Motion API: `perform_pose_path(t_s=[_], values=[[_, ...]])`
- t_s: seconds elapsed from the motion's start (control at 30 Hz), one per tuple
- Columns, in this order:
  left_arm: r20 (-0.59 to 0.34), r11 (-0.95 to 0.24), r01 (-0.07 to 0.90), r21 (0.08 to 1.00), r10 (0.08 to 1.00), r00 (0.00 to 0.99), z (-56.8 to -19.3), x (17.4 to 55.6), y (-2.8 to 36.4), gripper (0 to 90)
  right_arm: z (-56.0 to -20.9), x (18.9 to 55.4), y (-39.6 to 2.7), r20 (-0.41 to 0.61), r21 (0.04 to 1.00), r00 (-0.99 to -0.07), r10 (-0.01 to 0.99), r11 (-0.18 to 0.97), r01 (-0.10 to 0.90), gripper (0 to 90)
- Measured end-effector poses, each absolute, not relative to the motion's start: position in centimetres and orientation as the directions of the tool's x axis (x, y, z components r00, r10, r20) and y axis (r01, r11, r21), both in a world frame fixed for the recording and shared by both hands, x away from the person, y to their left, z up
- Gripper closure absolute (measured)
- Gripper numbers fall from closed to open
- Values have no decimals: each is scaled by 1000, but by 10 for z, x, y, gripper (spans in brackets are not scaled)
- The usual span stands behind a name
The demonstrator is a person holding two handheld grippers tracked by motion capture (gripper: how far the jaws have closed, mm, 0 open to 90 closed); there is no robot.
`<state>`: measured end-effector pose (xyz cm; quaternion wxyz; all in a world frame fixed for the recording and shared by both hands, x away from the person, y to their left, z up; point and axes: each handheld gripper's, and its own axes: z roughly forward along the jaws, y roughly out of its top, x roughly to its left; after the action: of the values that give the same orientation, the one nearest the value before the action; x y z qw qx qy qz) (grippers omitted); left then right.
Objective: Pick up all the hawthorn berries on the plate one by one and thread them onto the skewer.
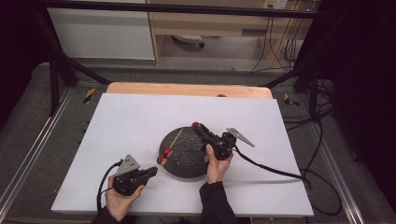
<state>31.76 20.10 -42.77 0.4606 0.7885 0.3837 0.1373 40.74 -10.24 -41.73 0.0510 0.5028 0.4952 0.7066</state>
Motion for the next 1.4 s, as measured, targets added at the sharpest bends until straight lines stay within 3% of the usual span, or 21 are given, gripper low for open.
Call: perform_pose_path(t_s=[0.77, 1.4], values=[[-163, -257, 479, 840, 722, 673, -419, 323, 170, 884, -405, 419, -111, 699, 706, -484, 527, -619, 345, 636], [-177, -242, 476, 845, 714, 677, -415, 327, 153, 884, -409, 416, -109, 717, 682, -483, 502, -648, 339, 636]])
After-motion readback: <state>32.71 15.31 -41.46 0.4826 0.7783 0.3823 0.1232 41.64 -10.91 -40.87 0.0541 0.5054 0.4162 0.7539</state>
